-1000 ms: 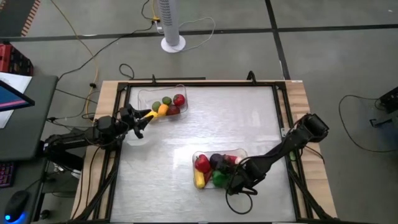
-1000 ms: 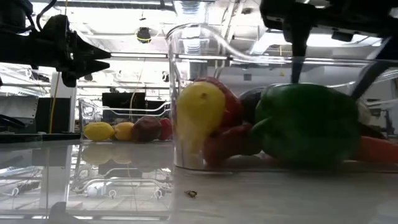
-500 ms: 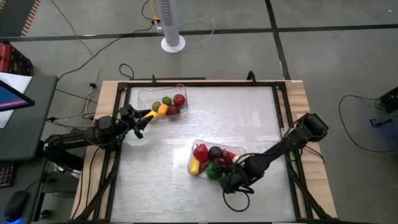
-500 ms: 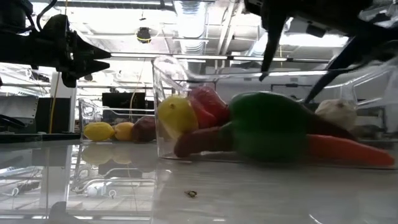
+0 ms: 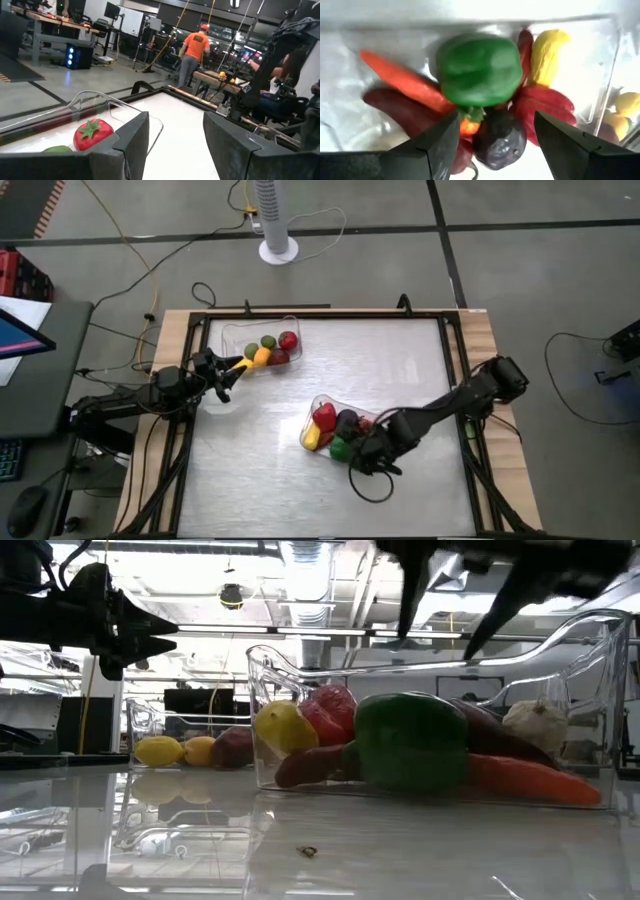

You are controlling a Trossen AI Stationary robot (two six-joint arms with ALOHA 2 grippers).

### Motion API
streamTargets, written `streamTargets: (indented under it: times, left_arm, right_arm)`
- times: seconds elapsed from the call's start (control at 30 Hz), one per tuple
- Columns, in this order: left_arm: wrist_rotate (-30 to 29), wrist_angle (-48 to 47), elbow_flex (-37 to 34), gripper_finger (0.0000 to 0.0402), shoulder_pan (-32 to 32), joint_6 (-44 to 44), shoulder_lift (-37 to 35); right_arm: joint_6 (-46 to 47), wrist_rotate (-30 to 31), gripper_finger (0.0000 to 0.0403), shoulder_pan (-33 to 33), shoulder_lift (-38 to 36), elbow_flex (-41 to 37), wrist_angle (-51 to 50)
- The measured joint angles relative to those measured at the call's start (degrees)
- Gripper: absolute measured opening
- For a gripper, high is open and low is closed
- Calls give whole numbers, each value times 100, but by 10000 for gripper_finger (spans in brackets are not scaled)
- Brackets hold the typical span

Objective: Sort produce into baskets
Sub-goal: Put the peach from the top transparent bin

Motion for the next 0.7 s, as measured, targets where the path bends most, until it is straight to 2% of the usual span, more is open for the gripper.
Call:
streamTargets:
  times: [0.37, 0.7]
  left_arm:
    - [0, 0, 0, 174, -1, 2, 0]
    - [-4, 0, 0, 174, -1, 2, 11]
  right_arm:
    - [-375, -746, 281, -328, 291, -81, -146]
    - [-512, -726, 280, -545, 767, -66, -294]
